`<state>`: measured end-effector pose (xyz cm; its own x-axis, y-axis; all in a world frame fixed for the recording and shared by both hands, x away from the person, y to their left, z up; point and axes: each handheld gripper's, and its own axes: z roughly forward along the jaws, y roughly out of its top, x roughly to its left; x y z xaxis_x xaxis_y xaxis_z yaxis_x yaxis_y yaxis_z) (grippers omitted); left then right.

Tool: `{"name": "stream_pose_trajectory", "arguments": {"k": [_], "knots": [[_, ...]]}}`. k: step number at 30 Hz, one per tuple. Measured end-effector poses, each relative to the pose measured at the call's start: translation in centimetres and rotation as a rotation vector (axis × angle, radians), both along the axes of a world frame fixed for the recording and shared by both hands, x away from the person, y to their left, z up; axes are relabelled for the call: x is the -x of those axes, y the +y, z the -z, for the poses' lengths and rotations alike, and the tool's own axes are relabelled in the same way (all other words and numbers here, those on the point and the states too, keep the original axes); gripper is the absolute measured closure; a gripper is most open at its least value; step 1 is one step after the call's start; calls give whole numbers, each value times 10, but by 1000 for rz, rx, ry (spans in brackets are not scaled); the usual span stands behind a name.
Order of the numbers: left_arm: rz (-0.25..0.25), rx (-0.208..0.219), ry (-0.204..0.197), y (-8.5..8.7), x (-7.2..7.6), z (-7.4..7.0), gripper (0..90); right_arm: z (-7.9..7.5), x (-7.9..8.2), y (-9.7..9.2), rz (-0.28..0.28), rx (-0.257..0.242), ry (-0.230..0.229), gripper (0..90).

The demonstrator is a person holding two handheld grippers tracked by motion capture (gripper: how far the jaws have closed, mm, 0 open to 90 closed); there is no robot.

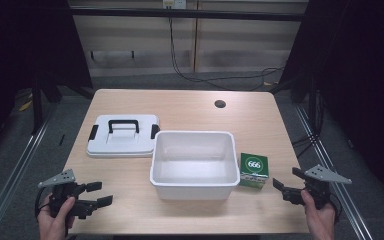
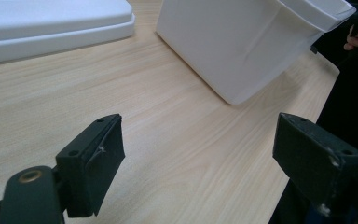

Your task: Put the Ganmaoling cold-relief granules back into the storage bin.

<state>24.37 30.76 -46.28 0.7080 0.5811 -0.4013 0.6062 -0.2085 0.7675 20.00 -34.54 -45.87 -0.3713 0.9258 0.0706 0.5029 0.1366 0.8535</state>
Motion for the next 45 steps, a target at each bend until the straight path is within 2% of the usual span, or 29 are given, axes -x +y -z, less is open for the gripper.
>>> {"name": "stream_pose_trajectory", "arguments": {"k": [3, 6, 10, 12, 14, 16, 22, 25, 28, 31, 33, 36, 37, 38, 40, 42, 43, 44, 45], "knots": [[-6, 2, 4, 0, -1, 1, 165, -1, -1, 1, -32, -18, 14, 132], [-3, -4, 2, 0, 0, 0, 165, -2, -1, 2, -23, -30, 16, 132], [-4, -4, 4, 0, 0, 1, 165, -2, -3, 0, -48, -66, 46, 131], [-5, -4, 7, -1, 0, 1, 165, -2, -2, 1, -51, -58, 55, 132], [2, -2, 8, -1, -1, 1, 165, -1, -2, 4, -61, -23, 67, 132], [5, -8, 4, -2, -1, 1, 165, -1, -2, 5, -68, -21, 69, 132], [5, -6, 2, -1, 0, 1, 165, -9, -2, 9, -146, -19, 60, 131], [2, -6, 3, -1, 0, 1, 164, -14, -3, 11, -167, -14, 46, 132], [1, -3, 4, -1, 0, 1, 164, -17, -5, 12, -151, -13, 42, 131], [0, -2, 6, -1, 0, 1, 165, -18, -9, 16, -137, 19, 39, 131], [0, -3, 5, -1, 0, 1, 164, -19, -10, 18, -159, 4, 42, 132], [0, -6, 5, -1, 0, 1, 165, -23, -12, 20, -171, 12, 39, 132], [2, -7, 4, -1, 0, 1, 165, -28, -14, 21, -207, -11, 46, 131], [2, -6, 4, -1, 0, 1, 165, -31, -14, 21, -228, -11, 56, 131], [0, -2, 6, -1, 0, 1, 165, -36, -16, 22, -241, -2, 64, 132], [3, -2, 7, -1, -1, 1, 165, -41, -18, 22, -248, -23, 56, 132], [3, -4, 3, -1, -1, 1, 165, -44, -19, 22, -271, -32, 59, 132], [3, -4, 3, -1, -1, 1, 165, -44, -19, 22, -271, -32, 59, 132], [3, -5, 6, -1, -1, 1, 165, -48, -23, 25, -260, -8, 53, 132]]}}
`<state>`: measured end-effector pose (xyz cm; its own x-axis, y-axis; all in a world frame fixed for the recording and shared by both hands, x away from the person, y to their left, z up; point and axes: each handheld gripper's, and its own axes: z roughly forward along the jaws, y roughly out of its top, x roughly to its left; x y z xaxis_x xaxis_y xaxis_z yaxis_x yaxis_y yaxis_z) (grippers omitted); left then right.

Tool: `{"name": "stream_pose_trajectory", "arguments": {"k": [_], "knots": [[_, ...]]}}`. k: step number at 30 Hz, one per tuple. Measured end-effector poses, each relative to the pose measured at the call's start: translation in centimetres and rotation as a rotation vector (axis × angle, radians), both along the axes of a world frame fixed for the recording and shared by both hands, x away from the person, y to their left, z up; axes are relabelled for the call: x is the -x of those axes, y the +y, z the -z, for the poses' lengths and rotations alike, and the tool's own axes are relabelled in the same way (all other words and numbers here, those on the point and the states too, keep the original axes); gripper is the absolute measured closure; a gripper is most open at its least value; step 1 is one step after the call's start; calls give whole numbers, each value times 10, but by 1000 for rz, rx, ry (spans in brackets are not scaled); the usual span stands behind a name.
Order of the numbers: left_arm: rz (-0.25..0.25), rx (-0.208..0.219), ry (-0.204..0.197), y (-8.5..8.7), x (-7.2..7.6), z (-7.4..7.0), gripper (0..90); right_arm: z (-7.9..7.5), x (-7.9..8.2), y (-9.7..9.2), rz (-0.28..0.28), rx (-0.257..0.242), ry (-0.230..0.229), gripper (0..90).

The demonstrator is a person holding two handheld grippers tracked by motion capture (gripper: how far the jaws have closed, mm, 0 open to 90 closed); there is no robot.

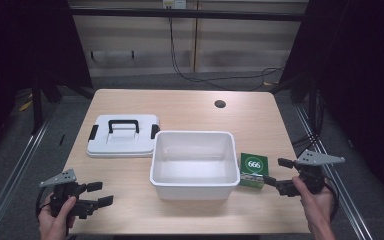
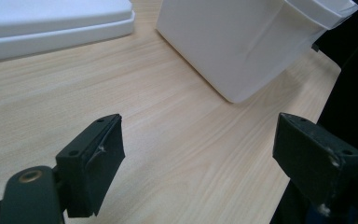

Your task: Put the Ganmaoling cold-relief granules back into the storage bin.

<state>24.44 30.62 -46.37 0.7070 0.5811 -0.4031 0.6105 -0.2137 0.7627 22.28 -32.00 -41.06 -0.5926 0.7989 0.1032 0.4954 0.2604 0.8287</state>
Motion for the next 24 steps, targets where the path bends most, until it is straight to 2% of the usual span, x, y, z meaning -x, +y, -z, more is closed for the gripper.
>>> {"name": "stream_pose_trajectory", "arguments": {"k": [3, 5, 8, 10, 12, 15, 19, 22, 24], "knots": [[-3, 3, -3, 1, 0, 0, 165, -5, -4, 5, -19, 28, -8, 132], [-5, 2, -3, 1, 0, 0, 165, -9, -7, 8, -55, 14, -10, 132], [-4, 2, -2, 1, 1, 0, 165, -13, -10, 11, -71, 22, -7, 131], [-2, 3, -5, 1, 1, -1, 164, -19, -15, 14, -90, 31, 23, 132], [-3, 2, -3, 1, 0, -1, 165, -23, -18, 14, -89, 35, 33, 132], [-1, 1, -1, 0, 0, 0, 165, -25, -21, 16, -77, 31, 44, 132], [-3, 1, -2, 0, 1, 0, 164, -26, -28, 17, -92, 37, 68, 132], [-4, 1, -1, 1, 1, 0, 164, -30, -37, 20, -120, 97, 65, 132], [-4, 1, 0, 1, 1, 0, 165, -33, -41, 21, -159, 104, 83, 132]]}}
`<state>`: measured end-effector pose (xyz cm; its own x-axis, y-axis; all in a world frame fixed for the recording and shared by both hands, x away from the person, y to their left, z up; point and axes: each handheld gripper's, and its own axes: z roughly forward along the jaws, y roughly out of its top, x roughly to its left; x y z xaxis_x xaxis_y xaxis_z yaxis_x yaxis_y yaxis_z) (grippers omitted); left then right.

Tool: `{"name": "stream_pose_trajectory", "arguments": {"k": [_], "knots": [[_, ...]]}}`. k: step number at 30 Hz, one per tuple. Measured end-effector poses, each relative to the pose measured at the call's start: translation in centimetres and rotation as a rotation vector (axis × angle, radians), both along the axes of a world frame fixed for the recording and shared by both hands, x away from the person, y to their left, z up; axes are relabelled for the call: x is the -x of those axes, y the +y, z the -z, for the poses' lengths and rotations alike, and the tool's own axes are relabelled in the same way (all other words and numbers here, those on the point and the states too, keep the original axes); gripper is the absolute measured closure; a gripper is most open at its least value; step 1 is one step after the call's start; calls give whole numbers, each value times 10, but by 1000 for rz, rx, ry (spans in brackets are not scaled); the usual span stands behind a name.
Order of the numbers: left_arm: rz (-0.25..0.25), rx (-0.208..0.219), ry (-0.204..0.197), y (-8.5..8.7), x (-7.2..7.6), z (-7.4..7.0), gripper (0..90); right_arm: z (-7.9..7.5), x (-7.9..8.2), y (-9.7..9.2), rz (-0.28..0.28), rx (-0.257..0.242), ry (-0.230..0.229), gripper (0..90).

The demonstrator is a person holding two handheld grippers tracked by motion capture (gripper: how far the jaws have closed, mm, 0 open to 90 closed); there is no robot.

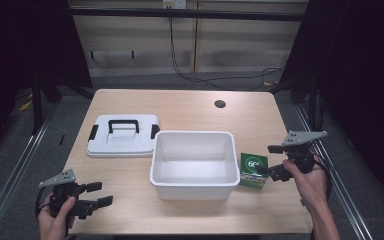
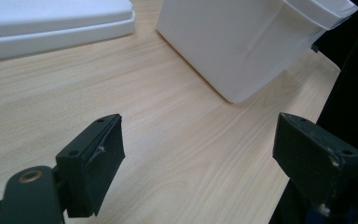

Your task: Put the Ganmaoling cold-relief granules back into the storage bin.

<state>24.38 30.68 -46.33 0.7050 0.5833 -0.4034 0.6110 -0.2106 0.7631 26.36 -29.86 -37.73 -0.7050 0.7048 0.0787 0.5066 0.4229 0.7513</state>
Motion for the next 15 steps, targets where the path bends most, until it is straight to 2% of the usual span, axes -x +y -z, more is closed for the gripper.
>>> {"name": "stream_pose_trajectory", "arguments": {"k": [1, 2, 4, 9, 11, 13, 15], "knots": [[0, 0, 0, 0, 0, 0, 165, 0, 0, 0, 0, 0, 0, 132], [0, 1, 0, 0, 0, 0, 165, -5, -4, 2, -41, 11, 21, 132], [0, 1, -1, 0, 0, 0, 165, -9, -7, 3, -65, 17, 42, 132], [0, -2, 0, 0, 0, 0, 165, -14, -16, 9, -111, 83, 73, 133], [0, 1, -1, 0, 0, 0, 165, -15, -19, 12, -136, 130, 83, 132], [2, 1, -2, 1, 0, 0, 165, -15, -21, 15, -164, 141, 93, 134], [0, 2, 0, 0, 0, 0, 165, -17, -23, 17, -183, 182, 91, 132]]}}
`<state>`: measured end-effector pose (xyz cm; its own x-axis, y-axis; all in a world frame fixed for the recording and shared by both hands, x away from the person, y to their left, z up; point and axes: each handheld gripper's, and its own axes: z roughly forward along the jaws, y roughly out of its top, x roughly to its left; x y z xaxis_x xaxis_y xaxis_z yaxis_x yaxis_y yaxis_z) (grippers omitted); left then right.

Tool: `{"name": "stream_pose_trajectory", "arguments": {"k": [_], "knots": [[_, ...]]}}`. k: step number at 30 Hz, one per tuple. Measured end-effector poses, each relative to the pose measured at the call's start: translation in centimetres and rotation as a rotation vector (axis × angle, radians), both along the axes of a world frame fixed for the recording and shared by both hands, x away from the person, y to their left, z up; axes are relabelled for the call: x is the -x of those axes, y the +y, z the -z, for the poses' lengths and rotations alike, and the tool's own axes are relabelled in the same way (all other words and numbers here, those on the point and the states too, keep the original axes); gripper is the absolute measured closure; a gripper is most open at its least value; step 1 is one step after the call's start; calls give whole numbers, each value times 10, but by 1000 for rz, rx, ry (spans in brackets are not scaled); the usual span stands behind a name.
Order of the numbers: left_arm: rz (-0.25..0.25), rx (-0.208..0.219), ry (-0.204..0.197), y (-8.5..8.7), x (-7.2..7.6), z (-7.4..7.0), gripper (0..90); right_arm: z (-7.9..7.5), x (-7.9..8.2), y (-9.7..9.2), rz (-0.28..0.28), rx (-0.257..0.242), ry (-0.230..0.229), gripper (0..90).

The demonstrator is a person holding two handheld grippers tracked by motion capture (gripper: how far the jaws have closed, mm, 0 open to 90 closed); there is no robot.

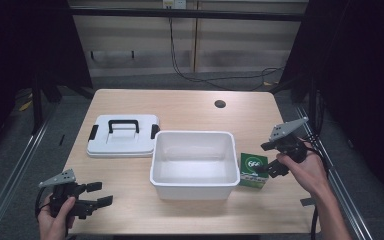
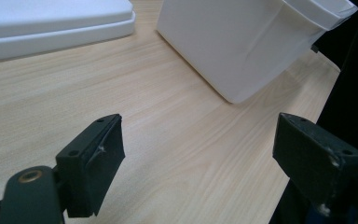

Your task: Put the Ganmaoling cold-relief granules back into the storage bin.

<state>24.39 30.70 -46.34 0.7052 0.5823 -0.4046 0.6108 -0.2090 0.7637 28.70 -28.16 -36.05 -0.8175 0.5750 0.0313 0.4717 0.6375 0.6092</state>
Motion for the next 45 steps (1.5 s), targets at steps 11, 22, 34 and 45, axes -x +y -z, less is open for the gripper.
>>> {"name": "stream_pose_trajectory", "arguments": {"k": [11, 22, 34, 45], "knots": [[2, -3, 0, 0, 0, 0, 165, 3, -16, 2, -52, 120, 47, 128], [7, -1, 10, -1, -1, 1, 165, 16, -25, 11, -146, 218, 77, 97], [13, -8, 14, -1, -2, 2, 165, 30, -32, 18, -224, 339, 126, 93], [27, -10, 20, -2, -2, 3, 164, 39, -42, 25, -263, 444, 159, 95]]}}
